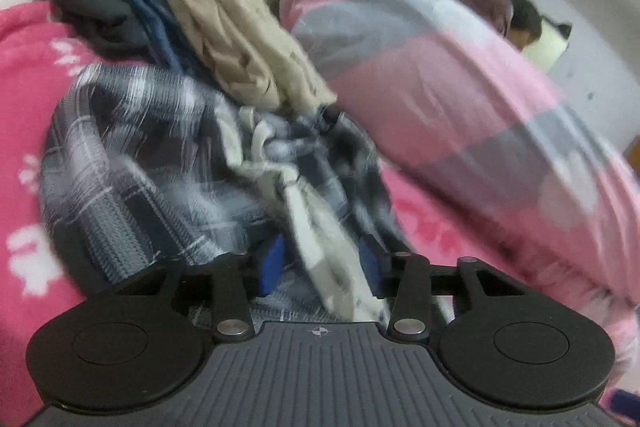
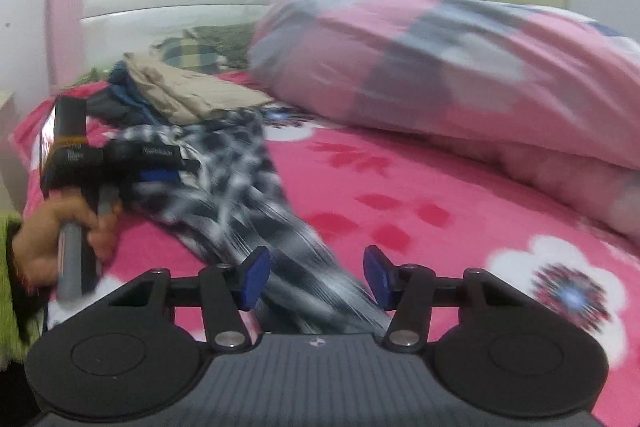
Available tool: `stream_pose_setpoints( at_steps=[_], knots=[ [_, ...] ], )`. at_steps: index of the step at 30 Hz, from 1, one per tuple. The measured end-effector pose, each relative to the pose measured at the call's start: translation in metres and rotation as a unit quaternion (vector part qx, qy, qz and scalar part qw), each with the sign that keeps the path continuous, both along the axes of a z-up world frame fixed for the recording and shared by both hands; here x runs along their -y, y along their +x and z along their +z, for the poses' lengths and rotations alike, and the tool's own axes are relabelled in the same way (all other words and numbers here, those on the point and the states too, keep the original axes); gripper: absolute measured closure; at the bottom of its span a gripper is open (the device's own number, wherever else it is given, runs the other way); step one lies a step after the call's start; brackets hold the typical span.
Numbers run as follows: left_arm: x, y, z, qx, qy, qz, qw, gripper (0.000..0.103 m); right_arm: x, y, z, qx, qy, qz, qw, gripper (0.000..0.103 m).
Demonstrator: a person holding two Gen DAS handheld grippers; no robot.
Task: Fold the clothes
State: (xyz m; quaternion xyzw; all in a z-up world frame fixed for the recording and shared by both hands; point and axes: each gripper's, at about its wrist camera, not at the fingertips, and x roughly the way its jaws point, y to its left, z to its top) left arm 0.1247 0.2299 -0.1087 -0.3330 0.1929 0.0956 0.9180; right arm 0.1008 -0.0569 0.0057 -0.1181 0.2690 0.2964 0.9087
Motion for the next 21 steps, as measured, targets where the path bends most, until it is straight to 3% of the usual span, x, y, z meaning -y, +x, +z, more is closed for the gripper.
stream_pose_setpoints(
  at_steps=[7,10,12,18,21],
  knots=[
    [0.002,0.0,-0.002,-0.005,0.013,-0.003,0.9999,0.062,-0.075,0.036,-0.037,-0.018,-0.038,0.061,0.997,0.06],
    [0.003,-0.001,-0.003,-0.004,0.013,-0.004,0.9999,0.062,-0.087,0.046,-0.055,-0.027,-0.095,0.059,0.993,0.082],
    [0.004,0.0,-0.003,-0.004,0.013,-0.005,0.9999,0.062,-0.08,0.048,-0.044,-0.012,-0.09,0.051,0.995,0.095],
    [0.005,0.001,-0.003,-0.009,0.017,-0.005,0.9998,0.063,-0.052,0.074,0.0,0.024,-0.077,-0.013,0.997,0.096],
    [0.004,0.0,-0.004,-0.009,0.015,-0.005,0.9998,0.064,-0.048,0.097,0.01,0.052,-0.111,-0.032,0.992,0.097]
  ],
)
